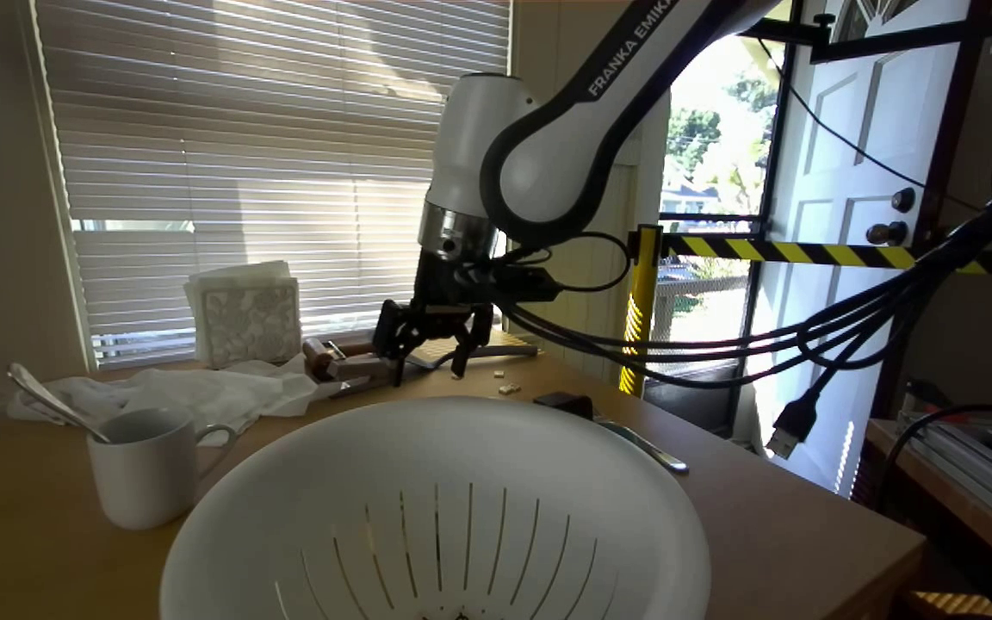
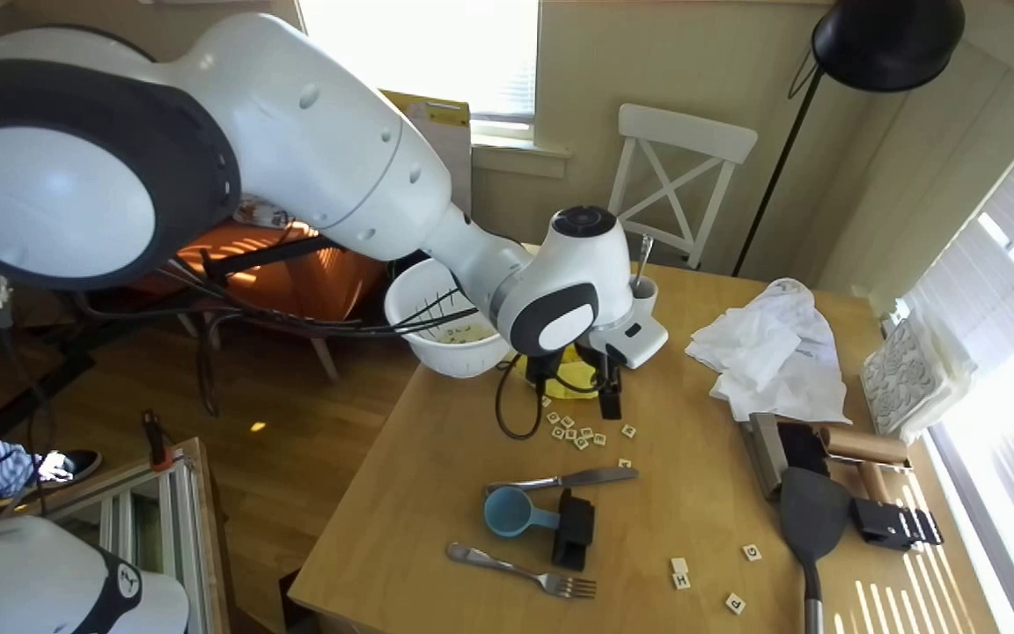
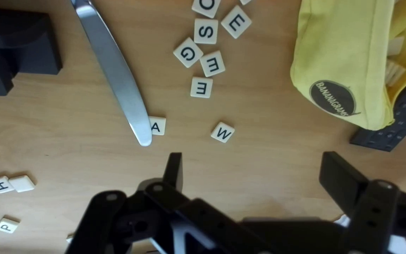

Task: Put three letter tiles into the colander

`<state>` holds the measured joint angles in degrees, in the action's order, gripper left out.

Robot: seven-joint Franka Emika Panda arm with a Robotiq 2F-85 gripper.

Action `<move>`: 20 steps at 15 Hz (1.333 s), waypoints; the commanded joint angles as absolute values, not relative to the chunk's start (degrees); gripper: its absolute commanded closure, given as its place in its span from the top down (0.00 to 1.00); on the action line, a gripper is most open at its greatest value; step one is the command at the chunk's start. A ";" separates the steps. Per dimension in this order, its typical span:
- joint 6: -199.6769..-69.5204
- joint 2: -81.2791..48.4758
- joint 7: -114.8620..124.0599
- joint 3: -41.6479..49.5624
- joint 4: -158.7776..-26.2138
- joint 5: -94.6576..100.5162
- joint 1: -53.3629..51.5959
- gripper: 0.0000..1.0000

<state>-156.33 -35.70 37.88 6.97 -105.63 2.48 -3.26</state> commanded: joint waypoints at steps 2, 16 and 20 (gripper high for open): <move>-156.28 -35.80 36.53 8.46 -105.59 0.69 -4.59 1.00; -147.98 -51.37 44.22 9.03 -85.31 -7.60 -3.47 1.00; -147.54 -54.94 47.33 9.16 -82.87 -8.44 -2.65 1.00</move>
<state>-147.67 -51.16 45.09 9.13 -86.94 -6.39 -3.21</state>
